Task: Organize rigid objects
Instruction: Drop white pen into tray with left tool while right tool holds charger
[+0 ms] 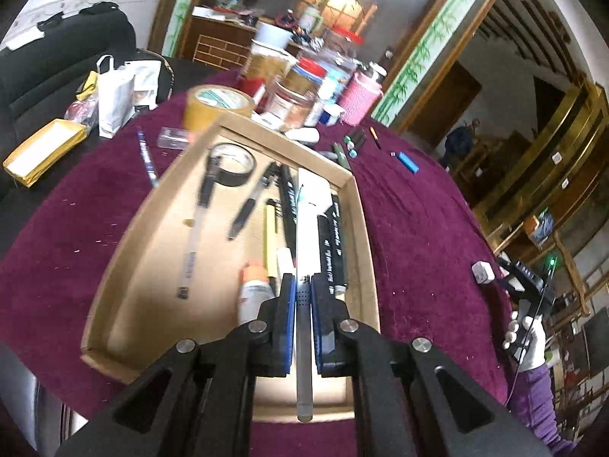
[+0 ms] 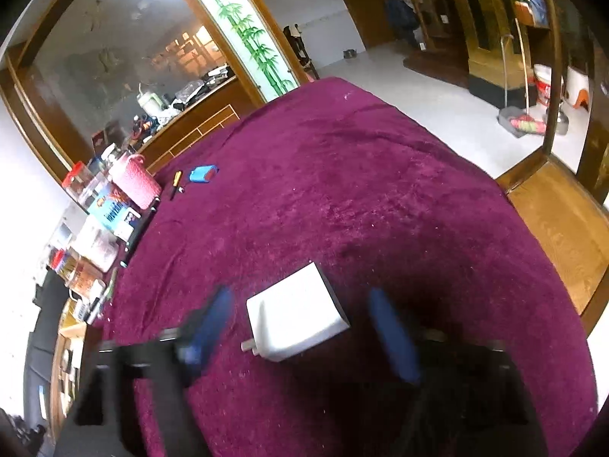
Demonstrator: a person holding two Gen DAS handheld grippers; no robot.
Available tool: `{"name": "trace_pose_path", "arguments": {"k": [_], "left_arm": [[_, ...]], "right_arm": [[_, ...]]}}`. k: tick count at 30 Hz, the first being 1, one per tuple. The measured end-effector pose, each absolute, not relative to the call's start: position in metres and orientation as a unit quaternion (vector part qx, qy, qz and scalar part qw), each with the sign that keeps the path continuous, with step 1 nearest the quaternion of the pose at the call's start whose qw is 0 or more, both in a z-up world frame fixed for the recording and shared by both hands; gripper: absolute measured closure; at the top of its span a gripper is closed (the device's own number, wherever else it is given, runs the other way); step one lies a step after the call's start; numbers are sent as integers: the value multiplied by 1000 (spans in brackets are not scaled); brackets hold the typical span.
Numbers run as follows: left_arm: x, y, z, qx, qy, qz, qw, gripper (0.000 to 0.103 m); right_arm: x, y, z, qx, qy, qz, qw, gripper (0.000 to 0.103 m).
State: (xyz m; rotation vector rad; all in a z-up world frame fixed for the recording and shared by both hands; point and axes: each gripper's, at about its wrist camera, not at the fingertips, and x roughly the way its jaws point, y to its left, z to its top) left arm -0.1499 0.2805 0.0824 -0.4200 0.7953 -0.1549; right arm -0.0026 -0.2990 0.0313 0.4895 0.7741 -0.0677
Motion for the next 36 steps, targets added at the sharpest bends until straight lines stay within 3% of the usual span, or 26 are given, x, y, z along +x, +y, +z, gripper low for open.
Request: {"name": "trace_pose_path", "arguments": {"k": [3,9,12,24,25,26,34,36], "left_arm": [[-154,289,84,-212,375,-75,899,96],[-155,285,82,-208,376,-78,900,96],[-153,287,78,-207,383,-69,898,96],[-137,314,54,-193,421,-5,886,96],[-133,316,50,-193,427,-3,883,96],[-130,318,46,-192,433,-1,881,96],[-117,314,34,-174,449,5,876,96],[-117,315,34,-180,447,4,876,95]], "right_arm": [[-2,-289,32,210,384,-29,899,12],[23,-261,18,125,433,-14,892,12],[22,-251,12,85,443,-27,892,26],[-10,-234,48,150,417,33,896,26],[-13,-221,55,147,414,50,897,64],[-15,-209,61,146,409,74,898,74],[-17,-118,88,73,409,132,900,77],[-14,-126,84,97,419,127,894,71]]}}
